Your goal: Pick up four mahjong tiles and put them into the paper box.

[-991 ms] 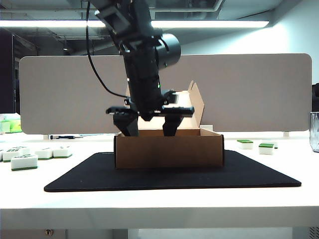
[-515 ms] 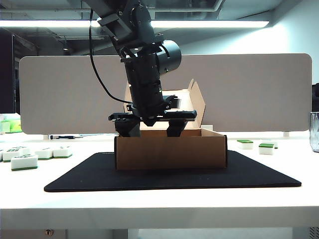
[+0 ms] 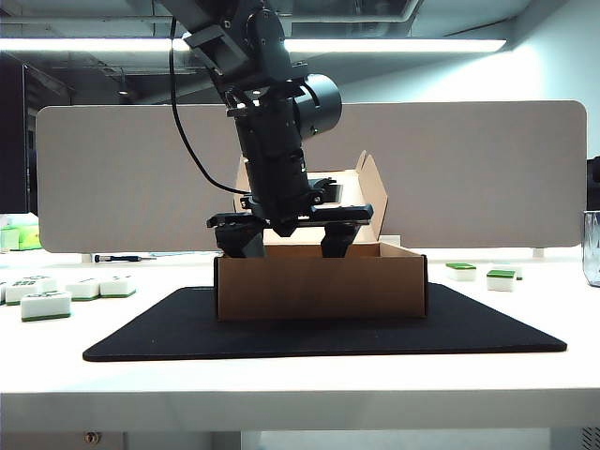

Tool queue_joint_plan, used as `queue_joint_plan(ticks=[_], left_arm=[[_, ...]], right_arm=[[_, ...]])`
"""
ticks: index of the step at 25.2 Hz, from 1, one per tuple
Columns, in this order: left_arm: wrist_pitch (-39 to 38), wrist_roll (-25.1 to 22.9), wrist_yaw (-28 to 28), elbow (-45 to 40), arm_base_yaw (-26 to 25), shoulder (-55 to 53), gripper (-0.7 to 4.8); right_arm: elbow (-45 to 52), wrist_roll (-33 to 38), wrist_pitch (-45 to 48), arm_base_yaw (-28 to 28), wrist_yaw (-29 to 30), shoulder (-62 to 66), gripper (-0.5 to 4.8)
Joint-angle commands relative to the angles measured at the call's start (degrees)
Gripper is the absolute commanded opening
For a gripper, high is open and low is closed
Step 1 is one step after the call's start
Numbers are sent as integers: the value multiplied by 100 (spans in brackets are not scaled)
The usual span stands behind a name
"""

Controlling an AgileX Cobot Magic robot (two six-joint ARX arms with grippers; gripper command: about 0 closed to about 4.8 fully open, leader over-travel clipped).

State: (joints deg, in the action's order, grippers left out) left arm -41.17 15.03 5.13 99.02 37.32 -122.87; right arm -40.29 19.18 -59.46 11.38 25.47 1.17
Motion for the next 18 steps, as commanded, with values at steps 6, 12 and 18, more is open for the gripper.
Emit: queue_joint_plan(ticks=[6, 12, 18], left_arm=[[-555, -7, -44, 573, 7, 52, 407], [-2256, -28, -13, 2181, 7, 52, 391], [-3731, -828, 22, 3451, -35, 74, 162]], right_arm=[[-17, -15, 55, 0, -4, -4, -1], [-17, -15, 52, 0, -4, -4, -1], [-17, -15, 55, 0, -4, -7, -1]])
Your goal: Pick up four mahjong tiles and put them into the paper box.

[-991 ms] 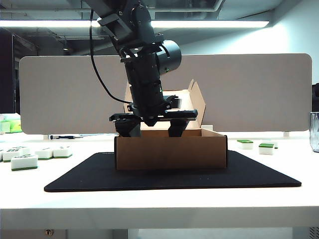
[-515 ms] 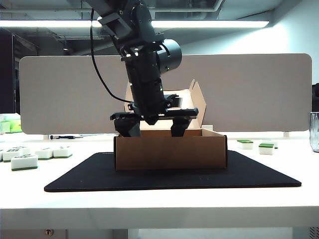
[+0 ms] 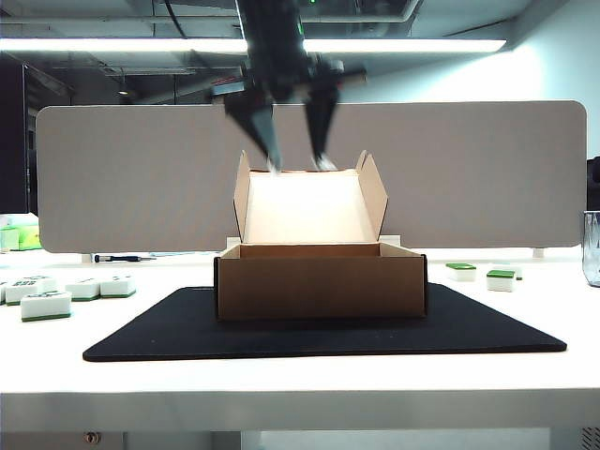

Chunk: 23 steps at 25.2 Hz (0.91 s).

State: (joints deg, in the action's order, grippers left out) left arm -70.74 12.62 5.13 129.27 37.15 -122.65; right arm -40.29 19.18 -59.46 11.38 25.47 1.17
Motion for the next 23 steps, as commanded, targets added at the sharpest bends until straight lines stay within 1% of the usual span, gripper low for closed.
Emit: queue_joint_plan(ticks=[1, 3, 5, 8, 11, 13, 14, 17, 19, 20, 23], left_arm=[[-1082, -785, 26, 651, -17, 55, 115], [-1174, -999, 118, 852, -20, 109, 54], [-1174, -1032, 175, 857, -52, 330, 17], [-1174, -1056, 378, 857, -52, 693, 16], [-1174, -1054, 863, 850, -52, 1180, 16], [-1174, -1056, 953, 800, -55, 1488, 16], [-1174, -1064, 1010, 667, -52, 1869, 16], [-1174, -1069, 1335, 317, -52, 2463, 16], [-1174, -1038, 1838, -501, -66, 3265, 16], [-1174, -999, 1930, -785, -103, 3495, 16], [-1172, -737, 1971, -1624, -240, 4100, 17]], right_arm=[[-17, -15, 55, 0, -4, -7, -1], [-17, -15, 57, 0, -4, -4, -1], [-17, -15, 55, 0, -2, -7, -1], [-17, -15, 57, 0, -4, -7, -1], [-17, -15, 55, 0, 2, -7, -1], [-17, -15, 57, -2, -4, -7, -1], [-17, -15, 55, -2, 0, -7, -1], [-17, -15, 57, -2, 0, -4, -1], [-17, -15, 57, -2, 0, -7, -1], [-17, -15, 57, -2, 0, -7, -1], [-17, -15, 57, -2, 0, -7, -1]])
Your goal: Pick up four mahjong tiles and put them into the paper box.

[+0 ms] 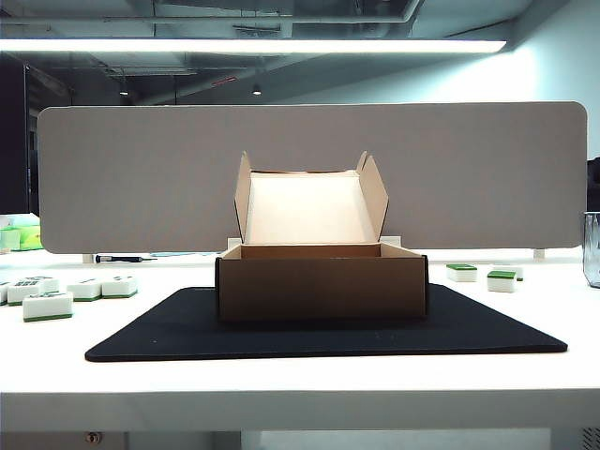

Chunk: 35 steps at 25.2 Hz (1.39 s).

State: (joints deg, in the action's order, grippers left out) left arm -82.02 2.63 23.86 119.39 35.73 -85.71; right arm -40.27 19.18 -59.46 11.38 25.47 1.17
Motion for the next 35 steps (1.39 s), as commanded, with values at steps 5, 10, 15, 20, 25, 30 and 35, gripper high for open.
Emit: queue_joint_plan(ticks=[5, 10, 15, 20, 25, 30, 35], left_arm=[[74, 850, 258, -2247, -131, 1379, 17], [684, 1357, 487, -3882, -111, 2297, 17], [1357, 1473, 907, -5722, -114, 3246, 17], [1504, 1379, 935, -5766, -116, 3213, 18], [2291, 1390, 1766, -5880, -116, 3213, 18], [3945, 1386, 1829, -6446, -546, 3283, 17], [4706, 1384, 297, -7248, -1661, 3567, 17]], right_arm=[[-20, -15, 57, -2, 4, -7, -1], [-20, -15, 57, 2, 0, -7, -1], [-20, -15, 57, -2, 11, -7, -1], [-20, -15, 57, -2, 11, -7, -1], [-20, -15, 57, -2, 11, -7, -1], [-20, -15, 57, -2, 11, -7, -1], [-20, -15, 57, -2, 13, -7, -1]])
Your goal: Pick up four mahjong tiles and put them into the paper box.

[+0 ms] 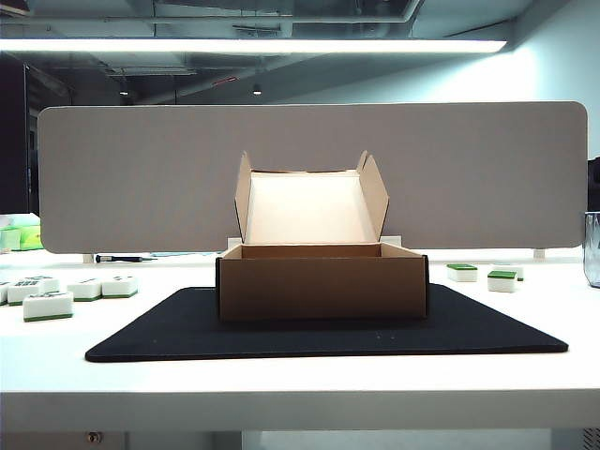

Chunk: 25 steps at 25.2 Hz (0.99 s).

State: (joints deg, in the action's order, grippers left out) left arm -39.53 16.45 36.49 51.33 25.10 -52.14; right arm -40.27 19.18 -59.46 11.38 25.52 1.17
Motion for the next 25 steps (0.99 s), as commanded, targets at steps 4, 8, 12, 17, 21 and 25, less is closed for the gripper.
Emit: queue_joint_plan(ticks=[4, 8, 12, 17, 21, 25], left_arm=[[1445, 4, -1126, -1624, -1405, 931, 18], [2341, 2, -1126, -2573, -1786, 1606, 18], [3370, -33, -1495, -3823, -2328, 2481, 17], [3578, -350, -1904, -4452, -2745, 3077, 18], [3574, -632, -2428, -4730, -3075, 3434, 18], [3571, -1056, -2907, -4929, -3233, 3856, 18]], right_arm=[[-20, -15, 57, -2, 11, -7, -1], [-20, -15, 57, -2, 0, -7, -1], [-20, -15, 57, -2, -9, -7, -1], [-20, -15, 57, -2, 2, -7, -1], [-20, -15, 55, -2, 9, -7, -1], [-22, -15, 57, -2, 7, -7, -1]])
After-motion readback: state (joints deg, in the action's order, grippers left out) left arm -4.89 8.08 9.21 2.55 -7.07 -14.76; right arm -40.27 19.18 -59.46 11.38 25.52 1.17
